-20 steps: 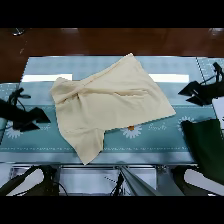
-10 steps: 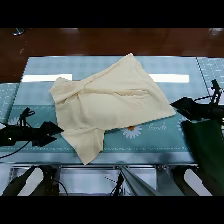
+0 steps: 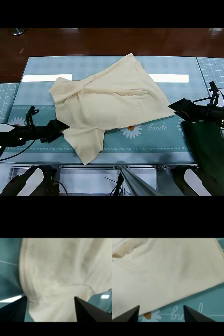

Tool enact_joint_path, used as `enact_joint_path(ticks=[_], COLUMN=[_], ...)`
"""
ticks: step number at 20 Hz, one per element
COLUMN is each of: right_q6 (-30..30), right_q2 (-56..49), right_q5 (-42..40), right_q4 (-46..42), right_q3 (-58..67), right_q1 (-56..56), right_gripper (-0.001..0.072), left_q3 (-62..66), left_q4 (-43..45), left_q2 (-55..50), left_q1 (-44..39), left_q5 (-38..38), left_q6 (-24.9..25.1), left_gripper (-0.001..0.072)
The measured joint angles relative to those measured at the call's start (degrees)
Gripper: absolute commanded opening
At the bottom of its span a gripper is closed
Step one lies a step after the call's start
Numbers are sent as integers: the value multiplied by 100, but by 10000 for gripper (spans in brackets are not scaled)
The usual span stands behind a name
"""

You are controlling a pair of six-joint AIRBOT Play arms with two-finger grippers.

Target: Fold the shirts.

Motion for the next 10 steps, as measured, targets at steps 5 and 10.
enact_joint_path(ticks=[5,10], right_q6=[284,603], right_q2=[-2,-402], right_q5=[-463,-595], right_q4=[-136,-616], right_q3=[0,0], right_q1=[-297,-876], right_gripper=[629,629], left_q3=[24,120], left_q4=[-13,-105], left_q2=[-339,-422], left_q1=[-584,-688], left_q5=[557,619], left_q6=[153,232], left_gripper=[23,24])
